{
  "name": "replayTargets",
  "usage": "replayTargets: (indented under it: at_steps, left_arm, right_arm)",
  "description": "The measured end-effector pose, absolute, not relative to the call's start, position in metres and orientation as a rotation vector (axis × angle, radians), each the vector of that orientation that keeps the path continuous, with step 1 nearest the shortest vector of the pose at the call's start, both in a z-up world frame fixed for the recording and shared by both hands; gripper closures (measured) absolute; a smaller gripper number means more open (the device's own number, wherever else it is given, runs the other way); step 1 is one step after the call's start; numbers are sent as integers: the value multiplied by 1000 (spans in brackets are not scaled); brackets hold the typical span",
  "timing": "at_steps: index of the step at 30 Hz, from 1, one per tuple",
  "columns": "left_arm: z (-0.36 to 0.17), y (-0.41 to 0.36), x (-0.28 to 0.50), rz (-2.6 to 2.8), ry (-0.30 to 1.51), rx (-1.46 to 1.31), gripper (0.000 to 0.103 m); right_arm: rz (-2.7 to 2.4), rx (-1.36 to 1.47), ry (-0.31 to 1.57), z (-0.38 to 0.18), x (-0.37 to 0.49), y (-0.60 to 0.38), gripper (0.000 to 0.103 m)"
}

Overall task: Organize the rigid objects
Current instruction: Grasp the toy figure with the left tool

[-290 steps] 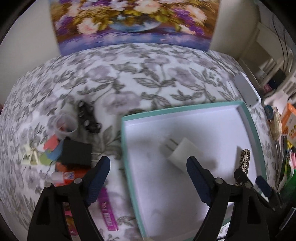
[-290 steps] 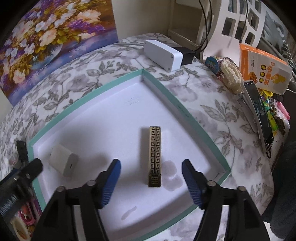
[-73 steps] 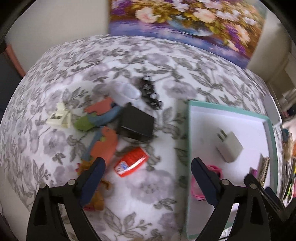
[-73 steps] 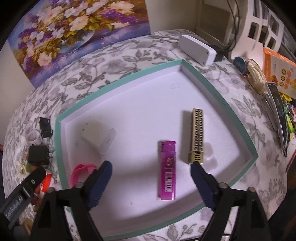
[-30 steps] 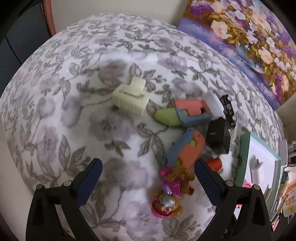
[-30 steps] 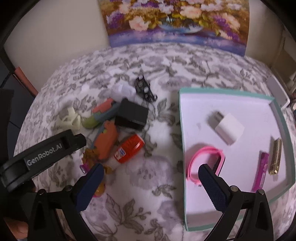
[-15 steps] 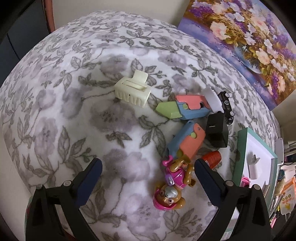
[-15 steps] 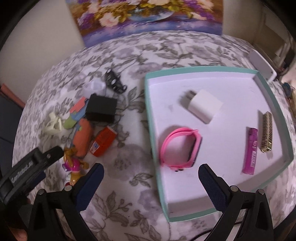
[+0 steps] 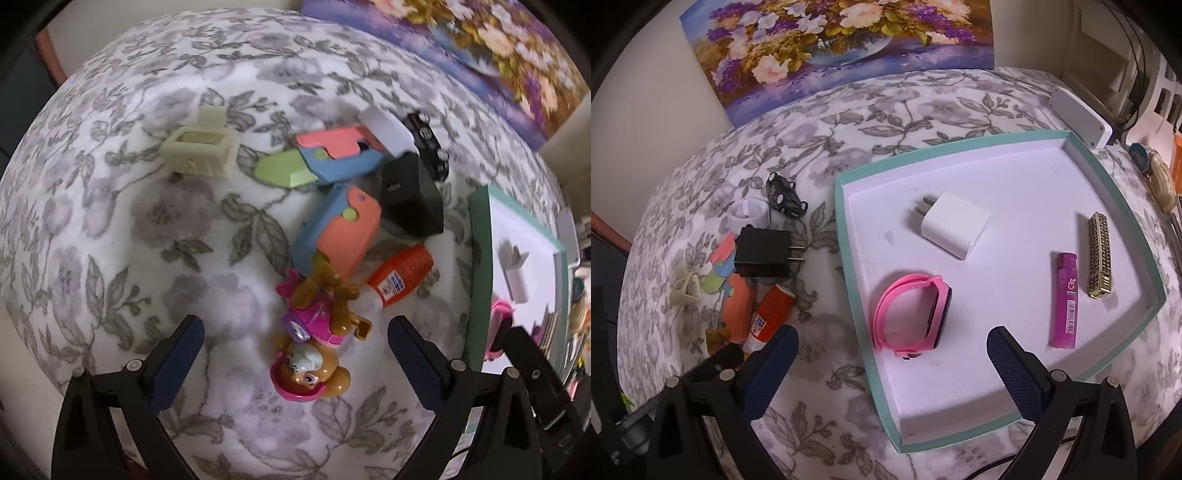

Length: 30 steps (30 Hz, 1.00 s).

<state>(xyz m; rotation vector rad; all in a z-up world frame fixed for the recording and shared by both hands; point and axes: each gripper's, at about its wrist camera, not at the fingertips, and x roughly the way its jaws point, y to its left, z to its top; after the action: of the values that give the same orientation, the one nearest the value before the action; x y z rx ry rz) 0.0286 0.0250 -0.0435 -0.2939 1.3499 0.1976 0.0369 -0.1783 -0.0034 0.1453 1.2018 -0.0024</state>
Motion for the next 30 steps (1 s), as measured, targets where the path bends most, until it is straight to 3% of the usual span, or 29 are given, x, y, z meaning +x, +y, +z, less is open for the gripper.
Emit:
replayTargets:
  at_steps: [3,5,9,11,12,16,19,30]
  left_arm:
    - [-48,15,32,170,1376,-258,7]
    - [-51,9,34,156,1390,-231,23]
    - [-54,2,36,139,1403,-212,32]
    - [-53,-1,37,137,1399,-208,46]
    - [-53,-2,37,136,1400,-206,48]
    - [-51,4,36,133,1395,-252,50]
    - [-47,12,34,132,1375,-285,58]
    - [-24,53,23,214,1262,-427,59]
  right_arm:
    - [1,137,1198,-4,38,-176,0]
    - [2,131,1197,-4,38,-174,0]
    - [11,123,1191,-3,40,-170,0]
    - [11,115,1190,-3,41,-169,0]
    - [12,111,1191,-3,41,-168,0]
    - [16,111,1186,-2,42,-168,0]
    - [25,113,1189,-3,43,-166,0]
    - [165,90,1157,-2,47,-145,0]
